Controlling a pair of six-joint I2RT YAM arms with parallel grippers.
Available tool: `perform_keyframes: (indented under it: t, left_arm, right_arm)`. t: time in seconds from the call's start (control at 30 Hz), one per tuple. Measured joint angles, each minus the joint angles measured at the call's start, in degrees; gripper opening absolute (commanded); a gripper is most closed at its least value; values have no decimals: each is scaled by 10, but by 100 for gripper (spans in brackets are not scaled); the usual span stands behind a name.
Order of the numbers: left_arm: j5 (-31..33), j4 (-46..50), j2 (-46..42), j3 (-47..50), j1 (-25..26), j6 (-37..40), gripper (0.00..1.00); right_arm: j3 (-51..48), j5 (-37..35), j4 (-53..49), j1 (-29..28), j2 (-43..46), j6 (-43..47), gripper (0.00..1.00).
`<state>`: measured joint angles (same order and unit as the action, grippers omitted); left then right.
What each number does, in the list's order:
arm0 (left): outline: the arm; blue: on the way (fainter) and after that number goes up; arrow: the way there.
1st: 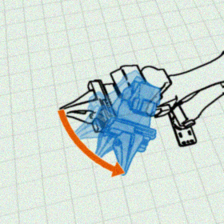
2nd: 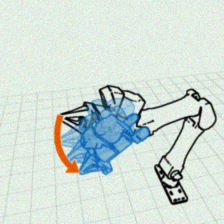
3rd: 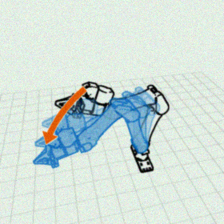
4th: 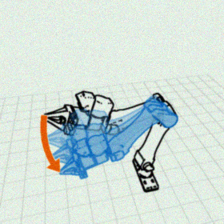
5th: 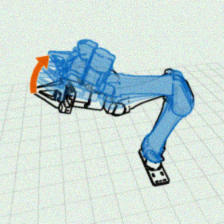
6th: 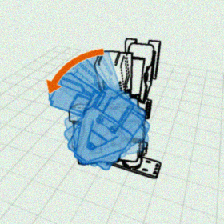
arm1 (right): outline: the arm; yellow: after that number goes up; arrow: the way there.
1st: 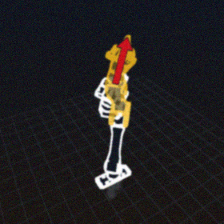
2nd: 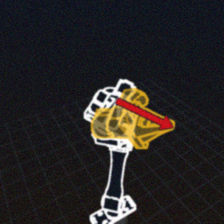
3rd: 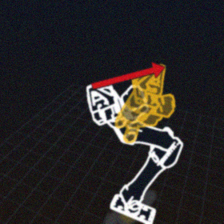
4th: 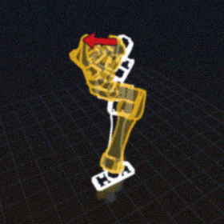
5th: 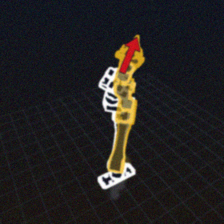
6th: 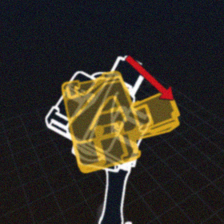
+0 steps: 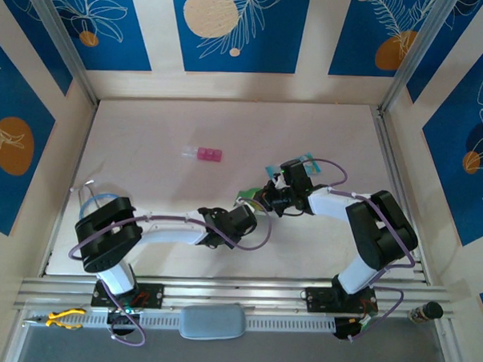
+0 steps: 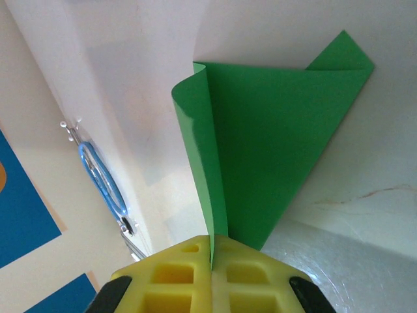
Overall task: Fold a paper plane with a square sheet of paper (pick it up from the middle)
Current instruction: Fold the wing for the fifth time at the center of the table.
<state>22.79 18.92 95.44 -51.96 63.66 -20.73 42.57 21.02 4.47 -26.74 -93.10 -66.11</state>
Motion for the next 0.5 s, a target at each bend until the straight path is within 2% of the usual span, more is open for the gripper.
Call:
perform_keyframes:
  t: [0.27, 0.5]
  left_arm:
    - [0, 0, 0, 0, 0, 1, 5]
    - [-7, -2, 0, 0, 0, -4, 16]
  right_arm:
    - [0, 0, -5, 0, 0, 7, 7]
    - [0, -1, -19, 0, 0, 25, 2]
